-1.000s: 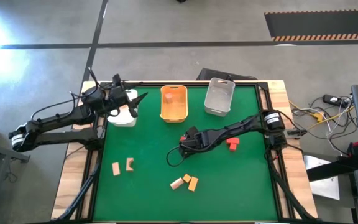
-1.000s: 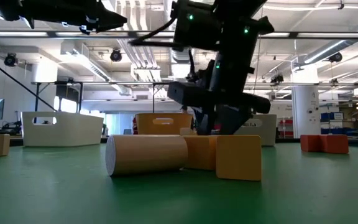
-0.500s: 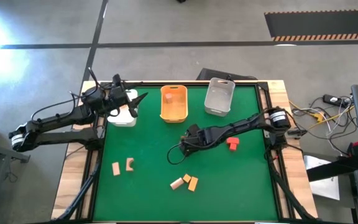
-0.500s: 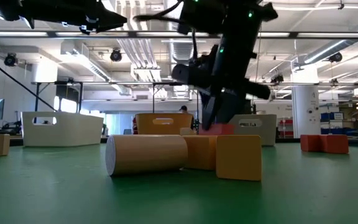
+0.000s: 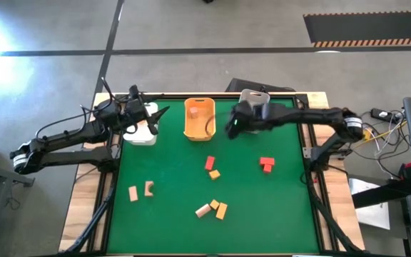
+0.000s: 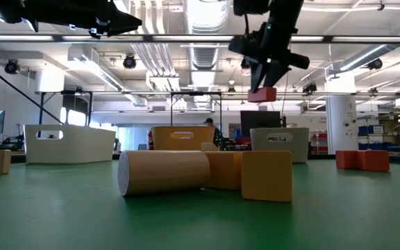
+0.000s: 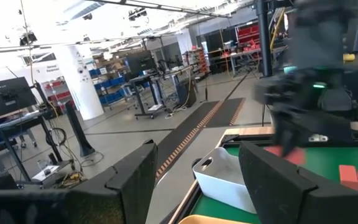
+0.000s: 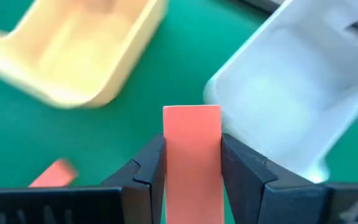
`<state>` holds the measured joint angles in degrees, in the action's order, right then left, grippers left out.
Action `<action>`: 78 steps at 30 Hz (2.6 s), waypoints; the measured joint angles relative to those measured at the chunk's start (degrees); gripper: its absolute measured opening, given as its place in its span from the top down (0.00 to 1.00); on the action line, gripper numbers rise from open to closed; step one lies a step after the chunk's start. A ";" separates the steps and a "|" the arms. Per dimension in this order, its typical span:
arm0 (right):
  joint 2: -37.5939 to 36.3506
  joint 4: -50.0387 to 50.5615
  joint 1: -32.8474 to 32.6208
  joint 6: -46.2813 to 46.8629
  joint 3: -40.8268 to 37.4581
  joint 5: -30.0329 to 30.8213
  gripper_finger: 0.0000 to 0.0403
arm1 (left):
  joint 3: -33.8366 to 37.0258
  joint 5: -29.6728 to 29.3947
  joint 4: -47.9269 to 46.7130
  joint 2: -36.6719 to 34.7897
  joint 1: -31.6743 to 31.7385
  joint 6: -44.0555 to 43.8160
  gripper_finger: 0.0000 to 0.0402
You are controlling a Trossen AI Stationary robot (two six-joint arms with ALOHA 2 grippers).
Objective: Sort & place blocks by color
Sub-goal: Put the orange block into the light gray bin, then put the yellow block into the white bin
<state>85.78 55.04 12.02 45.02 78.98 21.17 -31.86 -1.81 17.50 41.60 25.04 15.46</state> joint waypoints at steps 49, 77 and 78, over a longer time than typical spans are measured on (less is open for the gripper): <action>-0.79 -13.61 13.02 -14.18 -5.88 -4.14 0.62 | 0.00 -0.02 0.07 4.41 0.00 -0.17 0.48; 2.24 -13.95 -15.73 -17.37 -5.66 -9.51 0.50 | -0.04 -0.06 -0.07 7.87 -0.02 -3.20 0.48; 2.62 -14.02 -16.52 -19.83 -5.67 -9.93 0.49 | -0.04 -0.06 -0.19 7.87 -0.02 -3.29 0.48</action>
<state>88.39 41.01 -4.49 25.20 73.31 11.24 -31.90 -1.87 17.31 49.47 25.02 12.18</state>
